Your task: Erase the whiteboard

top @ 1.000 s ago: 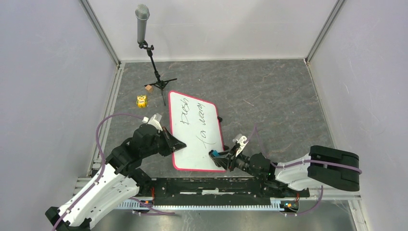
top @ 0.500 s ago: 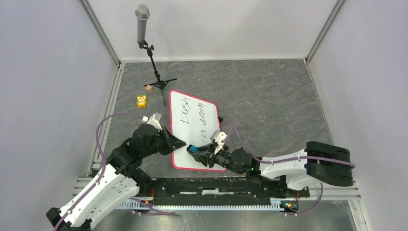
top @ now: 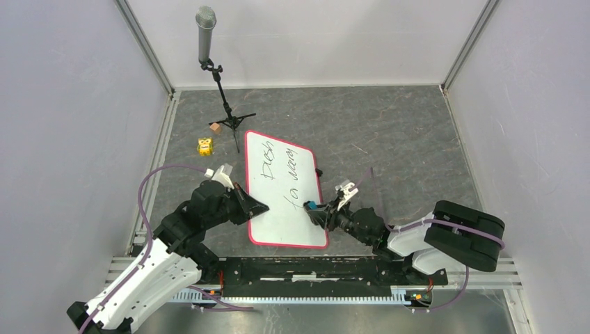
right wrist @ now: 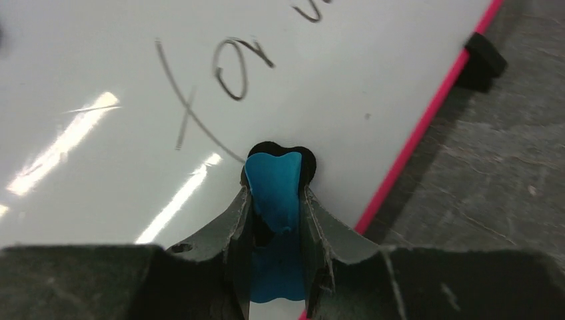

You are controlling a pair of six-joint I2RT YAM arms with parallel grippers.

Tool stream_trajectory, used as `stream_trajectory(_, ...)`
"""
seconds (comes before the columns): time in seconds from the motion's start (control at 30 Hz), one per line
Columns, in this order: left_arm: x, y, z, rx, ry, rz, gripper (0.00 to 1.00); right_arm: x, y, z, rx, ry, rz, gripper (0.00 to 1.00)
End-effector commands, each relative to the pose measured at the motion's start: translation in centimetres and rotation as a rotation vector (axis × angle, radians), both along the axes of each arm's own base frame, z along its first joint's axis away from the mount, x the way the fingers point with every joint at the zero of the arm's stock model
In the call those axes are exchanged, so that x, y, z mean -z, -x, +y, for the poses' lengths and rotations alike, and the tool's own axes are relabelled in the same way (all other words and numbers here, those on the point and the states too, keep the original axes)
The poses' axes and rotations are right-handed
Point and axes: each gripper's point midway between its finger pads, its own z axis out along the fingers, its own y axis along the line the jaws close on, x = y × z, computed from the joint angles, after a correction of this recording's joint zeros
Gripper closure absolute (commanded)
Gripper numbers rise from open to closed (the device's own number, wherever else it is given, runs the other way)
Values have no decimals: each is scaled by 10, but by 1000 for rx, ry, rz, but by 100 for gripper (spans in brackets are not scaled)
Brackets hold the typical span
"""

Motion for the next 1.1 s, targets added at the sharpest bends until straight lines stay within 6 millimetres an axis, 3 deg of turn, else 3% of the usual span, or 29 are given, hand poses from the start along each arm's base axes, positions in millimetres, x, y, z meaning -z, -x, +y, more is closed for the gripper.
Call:
stream_trajectory(0.0, 20, 4, -3, 90, -72, -4, 98, 59, -9, -40, 90, 190, 109, 79)
stream_trajectory(0.1, 20, 5, -7, 110, -67, -3, 98, 56, -13, -33, 68, 214, 90, 79)
stream_trajectory(0.23, 24, 6, -11, 127, -59, 6, 98, 36, -2, 10, -54, 188, 40, 78)
stream_trajectory(0.43, 27, 7, -11, 128, -53, 10, 98, -28, 13, 85, -191, 77, -68, 78)
stream_trajectory(0.5, 27, 8, -11, 127, -48, 15, 98, -42, 14, 98, -215, 38, -83, 78)
stream_trajectory(0.6, 28, 8, -10, 120, -42, 18, 98, -48, 6, 106, -205, 15, -87, 78)
stream_trajectory(0.73, 27, 9, -10, 115, -35, 16, 98, -25, -13, 91, -162, 21, -28, 78)
stream_trajectory(0.83, 25, 10, -8, 120, -40, 13, 98, 1, -16, 56, -107, 62, 16, 78)
stream_trajectory(0.97, 24, 12, -7, 121, -46, 8, 98, 38, -6, 5, -38, 170, 41, 78)
stream_trajectory(1.07, 27, 12, -8, 120, -37, 13, 98, 53, -1, -18, -5, 234, 44, 78)
